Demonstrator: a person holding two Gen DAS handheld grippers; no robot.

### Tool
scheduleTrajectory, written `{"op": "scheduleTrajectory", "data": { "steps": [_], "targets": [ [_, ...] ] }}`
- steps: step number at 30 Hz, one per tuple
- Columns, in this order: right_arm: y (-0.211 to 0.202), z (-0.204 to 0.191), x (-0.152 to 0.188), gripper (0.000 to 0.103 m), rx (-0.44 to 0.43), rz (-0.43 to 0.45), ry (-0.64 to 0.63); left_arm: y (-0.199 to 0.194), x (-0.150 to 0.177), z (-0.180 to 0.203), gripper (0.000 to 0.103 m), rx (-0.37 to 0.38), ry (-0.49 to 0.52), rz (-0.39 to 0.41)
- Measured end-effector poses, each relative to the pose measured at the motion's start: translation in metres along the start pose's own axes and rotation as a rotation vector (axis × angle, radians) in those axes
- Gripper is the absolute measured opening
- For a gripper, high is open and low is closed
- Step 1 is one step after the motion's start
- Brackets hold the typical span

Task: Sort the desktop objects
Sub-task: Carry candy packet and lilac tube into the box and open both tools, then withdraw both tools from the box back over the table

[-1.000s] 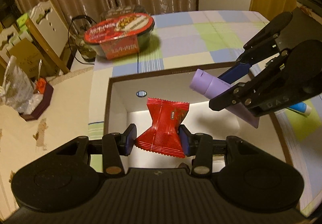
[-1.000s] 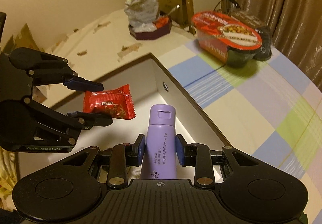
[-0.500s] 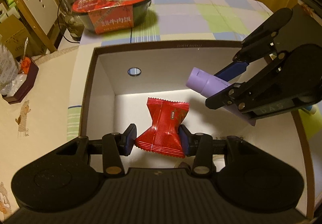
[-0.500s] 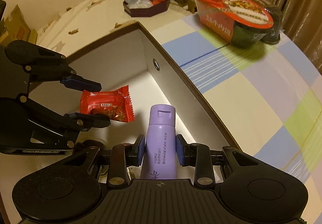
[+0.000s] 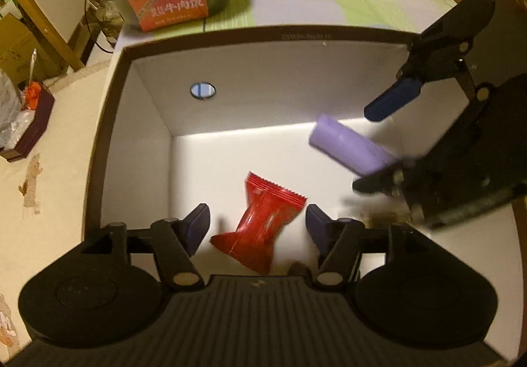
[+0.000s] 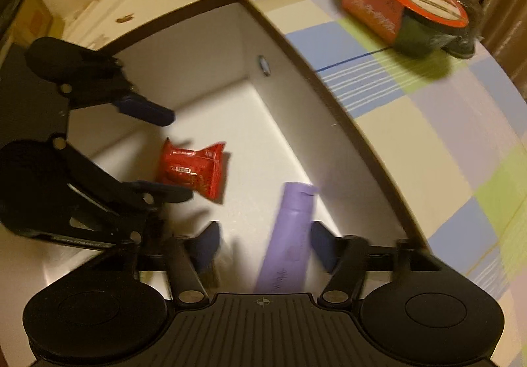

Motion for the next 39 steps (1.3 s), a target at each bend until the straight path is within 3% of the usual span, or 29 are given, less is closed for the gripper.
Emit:
{"op": "scheduleTrajectory", "data": {
  "steps": [12, 19, 22, 28, 39],
  "targets": [
    [-0.017, -0.004, 0.013, 0.066, -0.004, 0.018, 0.010, -0.030, 0.011, 0.008, 0.067, 0.010, -0.011, -0.006],
    [-0.034, -0.013, 0.019, 0.066, -0.018, 0.053, -0.005, -0.058, 0.014, 0.014, 0.072, -0.041, -0.002, 0.014],
    [-0.045, -0.020, 0.025, 0.092, -0.014, 0.087, -0.023, -0.069, 0.017, 0.016, 0.079, -0.067, -0.006, 0.024],
    [-0.064, -0.034, 0.037, 0.092, -0.018, 0.129, -0.046, -0.087, 0.024, 0.021, 0.084, -0.099, -0.023, 0.033],
    [-0.092, -0.055, 0.074, 0.092, 0.069, 0.186, -0.086, -0.121, 0.046, 0.048, 0.090, -0.135, -0.046, 0.052]
  ]
}}
Point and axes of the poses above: each gripper's, at about its wrist camera, not at the fingertips, and y roughly the way its jaws point, z to its right, x to its underside, the point moved 2 cm from there along y, roughly the way its jaws point, and after that the axes turned 10 degrees about y, right-handed, at the moved point
